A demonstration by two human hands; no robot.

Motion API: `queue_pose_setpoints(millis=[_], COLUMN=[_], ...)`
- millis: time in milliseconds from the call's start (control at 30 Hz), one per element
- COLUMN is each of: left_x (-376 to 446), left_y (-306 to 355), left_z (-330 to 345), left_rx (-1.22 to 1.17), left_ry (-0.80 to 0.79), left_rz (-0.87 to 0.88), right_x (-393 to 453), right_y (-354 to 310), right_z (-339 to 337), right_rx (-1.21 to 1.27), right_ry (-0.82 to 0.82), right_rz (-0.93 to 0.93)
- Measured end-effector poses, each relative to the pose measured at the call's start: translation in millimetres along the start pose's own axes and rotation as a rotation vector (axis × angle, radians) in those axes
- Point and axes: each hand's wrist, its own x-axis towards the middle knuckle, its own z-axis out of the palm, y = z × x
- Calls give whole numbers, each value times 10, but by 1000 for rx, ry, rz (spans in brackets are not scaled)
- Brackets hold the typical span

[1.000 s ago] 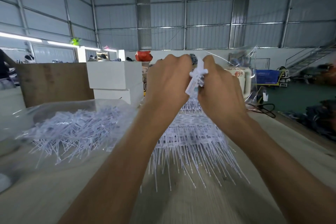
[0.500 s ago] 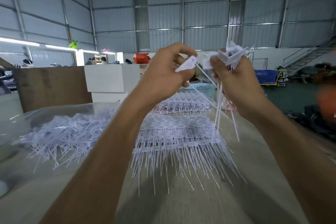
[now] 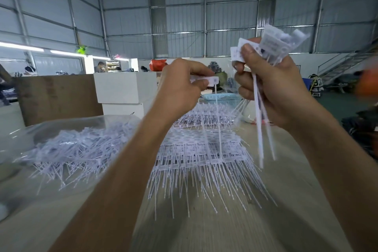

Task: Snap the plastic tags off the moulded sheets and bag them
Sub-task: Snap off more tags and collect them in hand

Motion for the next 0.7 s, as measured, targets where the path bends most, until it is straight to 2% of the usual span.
queue_pose_setpoints(millis=[100, 200, 267, 400, 567, 633, 700], left_x=[-3, -32, -36, -40, -29, -27, -48], left_y=[44, 104, 110, 72, 34, -12, -40], left_z=[12, 6, -18, -22, 99, 129, 118], left_rx=[23, -234, -369, -501, -331, -284, -358], left_ry=[23, -10, -36, -29, 42, 17, -70], left_rz=[34, 47, 7, -62, 49, 7, -72], right_x=[0, -2, 6, 13, 23, 31, 37], right_y=[20, 124, 228, 307, 335, 350, 347], right_z=[-11, -12, 15, 38, 59, 60, 45], right_rx=[12, -457, -582, -559, -555, -548, -512], right_ry=[-8, 14, 3, 32, 55, 54, 67], right_rz=[2, -91, -94, -58, -115, -135, -137])
